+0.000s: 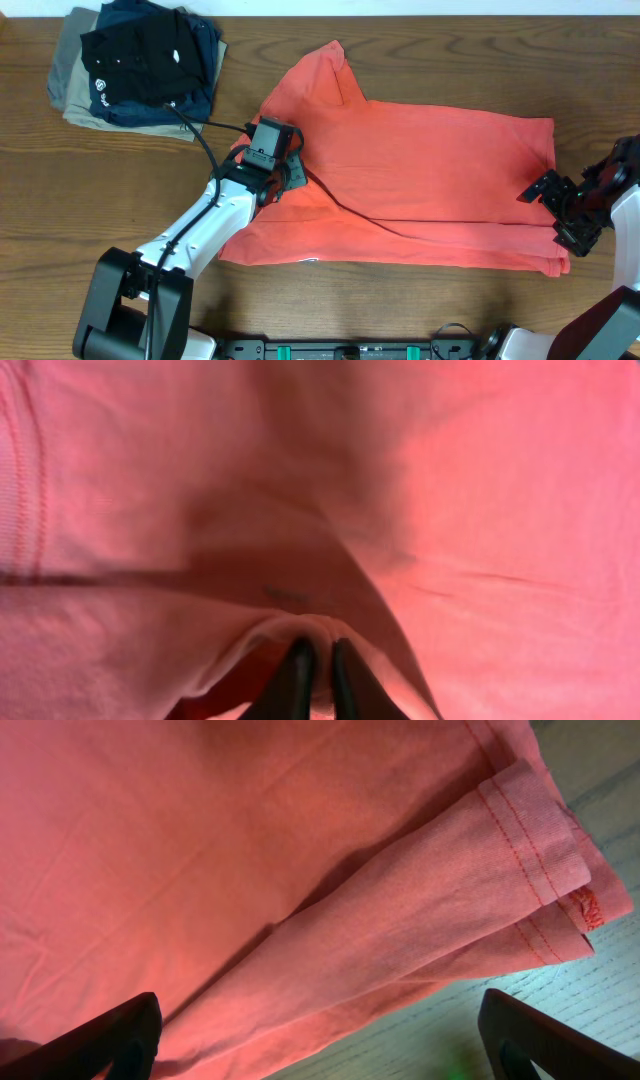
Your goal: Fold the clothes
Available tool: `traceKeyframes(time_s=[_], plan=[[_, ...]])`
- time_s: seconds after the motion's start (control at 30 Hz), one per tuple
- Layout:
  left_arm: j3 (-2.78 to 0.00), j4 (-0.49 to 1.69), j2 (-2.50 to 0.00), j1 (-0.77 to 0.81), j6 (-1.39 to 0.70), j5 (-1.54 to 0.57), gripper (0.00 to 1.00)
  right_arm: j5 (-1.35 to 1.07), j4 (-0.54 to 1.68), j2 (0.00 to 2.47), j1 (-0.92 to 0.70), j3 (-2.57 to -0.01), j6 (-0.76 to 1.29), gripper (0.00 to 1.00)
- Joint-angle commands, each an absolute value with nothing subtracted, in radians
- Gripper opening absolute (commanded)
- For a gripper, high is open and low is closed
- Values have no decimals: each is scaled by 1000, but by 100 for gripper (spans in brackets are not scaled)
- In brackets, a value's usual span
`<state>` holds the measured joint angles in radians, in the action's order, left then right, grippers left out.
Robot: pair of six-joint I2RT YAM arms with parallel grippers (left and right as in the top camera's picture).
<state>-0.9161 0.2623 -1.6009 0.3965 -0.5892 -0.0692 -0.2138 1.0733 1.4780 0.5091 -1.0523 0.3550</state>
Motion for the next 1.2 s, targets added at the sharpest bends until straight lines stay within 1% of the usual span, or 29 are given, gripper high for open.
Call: traceKeyframes(time_s=[0.0,0.23,0.4,0.43,0.47,0.5,0.53,0.6,0.8,1.0,1.17], plan=[[-935,233,-1597,400,-581,-14,6,-206,1074,1478,496,-1051,343,99],[-935,121,-1622,426,-600,-15,6,-206,1070,1478,496,-1051,343,99],[-935,79,-1645,454,-600,-14,8,-206,1070,1478,496,-1051,343,99],[-935,79,-1646,455,-600,-14,17,-206,1070,1478,496,-1051,343,99],[-935,80,-1646,455,-599,-14,32,-206,1070,1478,496,-1051,343,99],[-935,80,-1646,455,-599,-14,42,-206,1070,1478,496,-1051,342,99],[-936,79,-1645,455,-591,-14,46,-206,1070,1478,496,-1051,342,99],[-936,81,-1639,455,-563,-14,57,-206,1072,1478,496,-1051,342,99],[-936,192,-1542,455,-554,-14,58,-206,1074,1478,496,-1051,339,99],[-936,413,-1409,444,-559,-12,58,-206,1073,1478,496,-1051,339,99],[-936,546,-1422,356,-605,12,58,-206,1074,1478,496,-1051,334,99]])
